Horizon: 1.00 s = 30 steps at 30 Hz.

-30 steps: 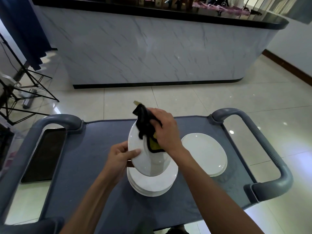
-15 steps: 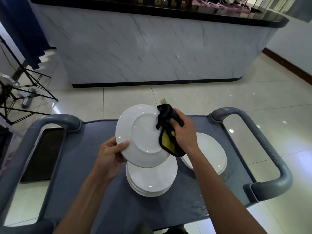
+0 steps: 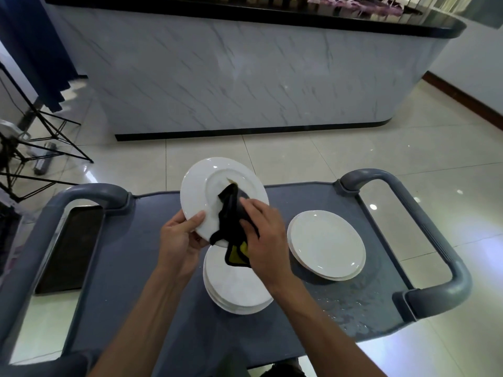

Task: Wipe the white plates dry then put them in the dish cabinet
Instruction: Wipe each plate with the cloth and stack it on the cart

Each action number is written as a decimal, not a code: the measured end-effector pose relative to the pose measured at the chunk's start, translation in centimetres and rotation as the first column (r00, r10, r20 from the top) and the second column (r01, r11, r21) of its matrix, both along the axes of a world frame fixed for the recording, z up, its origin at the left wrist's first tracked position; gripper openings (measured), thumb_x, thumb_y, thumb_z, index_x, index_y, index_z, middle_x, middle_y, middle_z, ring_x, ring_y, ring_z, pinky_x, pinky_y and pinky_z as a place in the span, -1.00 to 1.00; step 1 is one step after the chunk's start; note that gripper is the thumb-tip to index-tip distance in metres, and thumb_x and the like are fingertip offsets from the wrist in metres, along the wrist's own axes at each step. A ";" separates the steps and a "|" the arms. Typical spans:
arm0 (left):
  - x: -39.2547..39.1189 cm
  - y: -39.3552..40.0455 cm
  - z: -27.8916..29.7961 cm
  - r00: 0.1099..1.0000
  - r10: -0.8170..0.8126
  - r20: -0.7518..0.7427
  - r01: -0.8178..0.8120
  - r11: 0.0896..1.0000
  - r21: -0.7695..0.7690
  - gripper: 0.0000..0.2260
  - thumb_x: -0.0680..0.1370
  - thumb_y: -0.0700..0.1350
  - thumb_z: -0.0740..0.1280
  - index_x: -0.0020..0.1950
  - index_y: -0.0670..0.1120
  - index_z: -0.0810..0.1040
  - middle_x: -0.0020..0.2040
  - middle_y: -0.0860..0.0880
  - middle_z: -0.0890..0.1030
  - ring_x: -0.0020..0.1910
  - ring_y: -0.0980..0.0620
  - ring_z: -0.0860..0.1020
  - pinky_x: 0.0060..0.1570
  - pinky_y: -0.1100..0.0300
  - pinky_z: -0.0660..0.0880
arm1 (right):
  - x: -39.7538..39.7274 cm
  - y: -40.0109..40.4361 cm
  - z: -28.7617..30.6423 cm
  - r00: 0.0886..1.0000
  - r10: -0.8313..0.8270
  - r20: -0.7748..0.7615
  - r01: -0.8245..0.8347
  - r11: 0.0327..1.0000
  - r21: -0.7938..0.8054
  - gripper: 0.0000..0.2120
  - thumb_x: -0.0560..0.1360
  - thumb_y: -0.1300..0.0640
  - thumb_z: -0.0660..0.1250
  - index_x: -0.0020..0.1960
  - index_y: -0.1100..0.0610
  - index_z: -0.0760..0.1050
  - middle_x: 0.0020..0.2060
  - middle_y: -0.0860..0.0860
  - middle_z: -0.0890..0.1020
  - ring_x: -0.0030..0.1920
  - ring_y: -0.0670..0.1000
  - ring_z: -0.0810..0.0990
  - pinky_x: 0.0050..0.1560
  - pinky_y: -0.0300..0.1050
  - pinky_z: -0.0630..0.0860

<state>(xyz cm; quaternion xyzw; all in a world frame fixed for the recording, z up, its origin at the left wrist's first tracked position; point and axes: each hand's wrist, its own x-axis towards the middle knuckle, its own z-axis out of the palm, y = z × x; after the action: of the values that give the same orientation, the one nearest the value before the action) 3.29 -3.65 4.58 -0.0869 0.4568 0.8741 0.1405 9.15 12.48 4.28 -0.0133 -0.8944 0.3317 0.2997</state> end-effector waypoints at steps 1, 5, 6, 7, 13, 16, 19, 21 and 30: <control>-0.1 -0.1 0.0 1.000 0.007 0.003 -0.007 1.000 0.000 -0.70 0.43 -0.21 0.38 0.15 -0.18 0.64 0.05 -0.19 0.70 -0.07 -0.16 0.67 -0.23 -0.03 0.65 | 0.2 -0.5 -0.2 1.000 0.017 -0.005 -0.017 1.000 0.025 -0.60 0.57 0.28 0.36 0.39 0.12 0.51 0.24 0.04 0.58 0.20 0.09 0.52 0.21 0.01 0.48; 0.1 -0.8 -0.3 0.999 0.032 0.016 -0.032 0.999 -0.007 -0.77 0.51 -0.25 0.34 0.14 -0.15 0.64 0.03 -0.17 0.70 -0.10 -0.14 0.68 -0.29 0.00 0.64 | 0.6 -0.5 -0.8 0.998 0.059 -0.002 -0.058 0.996 0.070 -0.59 0.57 0.29 0.35 0.41 0.12 0.49 0.25 0.06 0.57 0.21 0.11 0.52 0.21 0.02 0.50; 0.2 -0.9 -0.4 0.999 0.039 0.019 -0.039 0.999 -0.014 -0.80 0.53 -0.27 0.32 0.11 -0.14 0.65 0.02 -0.15 0.71 -0.11 -0.13 0.69 -0.31 0.02 0.64 | 0.6 -0.3 -1.0 0.998 0.061 0.010 -0.062 0.996 0.063 -0.59 0.57 0.29 0.35 0.41 0.12 0.50 0.25 0.06 0.57 0.21 0.10 0.52 0.21 0.01 0.50; 0.2 -0.9 -0.5 0.999 0.044 0.021 -0.044 0.999 -0.020 -0.80 0.55 -0.28 0.31 0.10 -0.13 0.66 0.01 -0.14 0.71 -0.11 -0.11 0.70 -0.30 0.03 0.63 | 0.6 -0.1 -1.1 0.998 0.061 0.024 -0.062 0.997 0.047 -0.59 0.57 0.30 0.35 0.40 0.13 0.50 0.25 0.05 0.58 0.21 0.10 0.52 0.22 -0.01 0.49; 0.5 -0.3 -0.6 0.999 0.036 0.022 -0.035 0.998 -0.056 -0.81 0.53 -0.28 0.32 0.08 -0.13 0.66 -0.02 -0.09 0.72 -0.12 -0.03 0.69 -0.29 0.06 0.63 | 0.5 2.8 -1.1 0.992 -0.001 0.123 0.002 1.000 -0.010 -0.61 0.57 0.33 0.29 0.37 0.12 0.53 0.24 0.00 0.59 0.20 0.05 0.51 0.25 -0.16 0.44; 0.5 0.5 -0.3 1.000 0.004 0.009 -0.004 0.995 -0.102 -0.82 0.50 -0.25 0.36 0.08 -0.17 0.66 -0.03 -0.11 0.72 -0.13 -0.04 0.68 -0.27 0.04 0.64 | 0.7 4.8 -0.7 0.988 -0.026 0.154 0.029 0.999 -0.020 -0.60 0.56 0.36 0.27 0.35 0.12 0.54 0.22 -0.02 0.60 0.20 0.04 0.52 0.25 -0.18 0.43; 0.6 1.9 0.0 0.999 -0.034 -0.025 0.030 0.986 -0.164 -0.84 0.52 -0.27 0.38 0.08 -0.19 0.66 -0.03 -0.13 0.72 -0.13 -0.07 0.69 -0.24 0.01 0.65 | 1.2 7.2 -0.3 0.986 -0.052 0.158 0.055 0.998 -0.014 -0.61 0.55 0.37 0.26 0.32 0.10 0.56 0.21 -0.03 0.61 0.19 0.03 0.52 0.24 -0.22 0.41; 0.8 3.3 0.2 0.997 -0.042 -0.062 0.027 0.974 -0.223 -0.86 0.52 -0.29 0.39 0.06 -0.18 0.66 -0.07 -0.11 0.73 -0.15 -0.06 0.69 -0.31 0.05 0.63 | 1.6 9.0 -0.2 0.986 -0.073 0.150 0.075 0.997 -0.012 -0.62 0.55 0.37 0.25 0.30 0.11 0.57 0.20 -0.04 0.61 0.17 0.03 0.53 0.24 -0.17 0.43; 2.3 12.7 1.1 0.889 -0.248 -0.386 -0.087 0.736 -0.672 -0.81 0.51 -0.20 0.46 -0.07 0.12 0.67 -0.18 0.12 0.72 -0.21 0.15 0.66 -0.24 0.20 0.59 | 5.5 19.0 0.6 0.983 -0.160 0.089 0.168 0.981 -0.094 -0.62 0.52 0.39 0.29 0.26 0.11 0.59 0.14 -0.05 0.64 0.15 0.05 0.58 0.20 -0.16 0.48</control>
<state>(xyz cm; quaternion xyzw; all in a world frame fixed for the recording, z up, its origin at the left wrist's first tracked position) 5.54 9.06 5.71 0.0937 0.7640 0.6378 0.0287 14.61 31.44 4.85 -0.1156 -0.8838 0.3498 0.2884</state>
